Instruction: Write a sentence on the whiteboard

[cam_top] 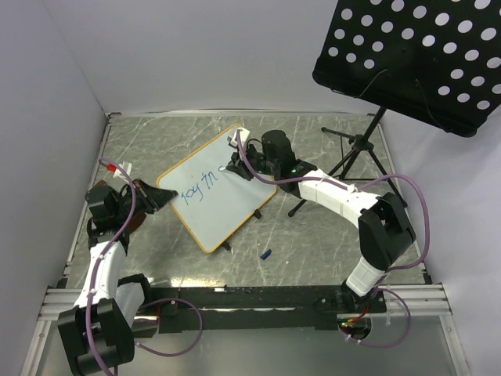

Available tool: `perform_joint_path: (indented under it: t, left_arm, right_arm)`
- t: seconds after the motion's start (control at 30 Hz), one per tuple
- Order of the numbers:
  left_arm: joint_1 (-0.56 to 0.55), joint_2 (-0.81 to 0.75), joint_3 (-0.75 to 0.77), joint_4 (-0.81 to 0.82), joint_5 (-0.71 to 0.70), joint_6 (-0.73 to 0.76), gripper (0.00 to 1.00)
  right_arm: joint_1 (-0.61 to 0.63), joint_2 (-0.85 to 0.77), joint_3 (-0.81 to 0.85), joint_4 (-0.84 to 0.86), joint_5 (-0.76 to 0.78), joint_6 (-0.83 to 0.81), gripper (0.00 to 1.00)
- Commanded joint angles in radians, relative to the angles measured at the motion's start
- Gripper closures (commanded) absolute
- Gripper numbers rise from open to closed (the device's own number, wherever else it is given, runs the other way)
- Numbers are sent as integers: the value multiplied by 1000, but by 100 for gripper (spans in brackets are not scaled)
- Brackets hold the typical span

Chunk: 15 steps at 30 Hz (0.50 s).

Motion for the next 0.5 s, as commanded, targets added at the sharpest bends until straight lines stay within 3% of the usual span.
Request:
perform_joint_path:
  t: [0.0,0.47]
  left_arm:
    - [-15,1,14,15,11,116,99]
    - [-16,0,16,16,11,117,99]
  right_arm:
    - [7,-28,7,-9,18,-23,100]
    - [-9,-46,-17,-56,29,-36,100]
